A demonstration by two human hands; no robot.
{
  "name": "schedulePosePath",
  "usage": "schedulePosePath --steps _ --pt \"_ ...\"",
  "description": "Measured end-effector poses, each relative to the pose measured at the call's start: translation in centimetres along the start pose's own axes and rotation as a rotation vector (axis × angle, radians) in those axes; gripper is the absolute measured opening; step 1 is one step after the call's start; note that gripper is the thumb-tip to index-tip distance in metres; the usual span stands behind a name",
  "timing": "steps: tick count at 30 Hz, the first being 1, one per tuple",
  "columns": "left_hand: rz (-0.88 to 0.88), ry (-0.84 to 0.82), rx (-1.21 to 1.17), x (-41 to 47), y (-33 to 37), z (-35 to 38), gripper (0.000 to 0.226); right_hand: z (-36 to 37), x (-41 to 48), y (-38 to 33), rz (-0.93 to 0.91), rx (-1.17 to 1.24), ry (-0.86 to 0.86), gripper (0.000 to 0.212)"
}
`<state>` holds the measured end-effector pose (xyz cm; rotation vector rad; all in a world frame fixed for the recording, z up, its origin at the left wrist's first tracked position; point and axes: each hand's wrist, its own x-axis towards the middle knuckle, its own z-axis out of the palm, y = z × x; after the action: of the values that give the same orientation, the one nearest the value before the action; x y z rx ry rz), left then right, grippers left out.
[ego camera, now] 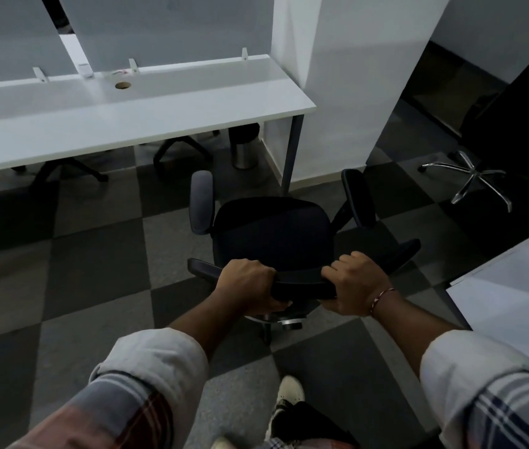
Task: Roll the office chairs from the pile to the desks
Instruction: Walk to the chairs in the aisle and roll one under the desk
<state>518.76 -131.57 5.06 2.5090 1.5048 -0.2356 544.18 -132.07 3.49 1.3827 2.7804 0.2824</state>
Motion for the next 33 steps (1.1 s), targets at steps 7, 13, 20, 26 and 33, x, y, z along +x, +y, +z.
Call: schedulePosePath --steps 7,13,20,26,33 --pt "-0.08 0.017 0.016 2.4 0.3 -1.0 0.049 0.9 2.1 3.3 -0.072 -0.001 0.051 0.039" --pt "-0.157 0.079 0.049 6.4 1.5 -2.0 0.057 1.4 4.8 8.3 -0.122 0.014 0.018 0.039" --pt "-0.226 0.107 0.006 10.7 2.7 -3.2 0.055 2.1 8.3 14.4 -0.241 0.012 -0.031 0.044" --pt "-0.236 0.195 -0.021 16.2 4.6 -3.8 0.056 2.7 10.5 20.9 -0.238 -0.005 -0.117 0.048" --pt "-0.269 0.252 -0.032 20.5 4.7 -4.3 0.058 3.8 14.2 25.5 -0.248 -0.034 -0.207 0.044"
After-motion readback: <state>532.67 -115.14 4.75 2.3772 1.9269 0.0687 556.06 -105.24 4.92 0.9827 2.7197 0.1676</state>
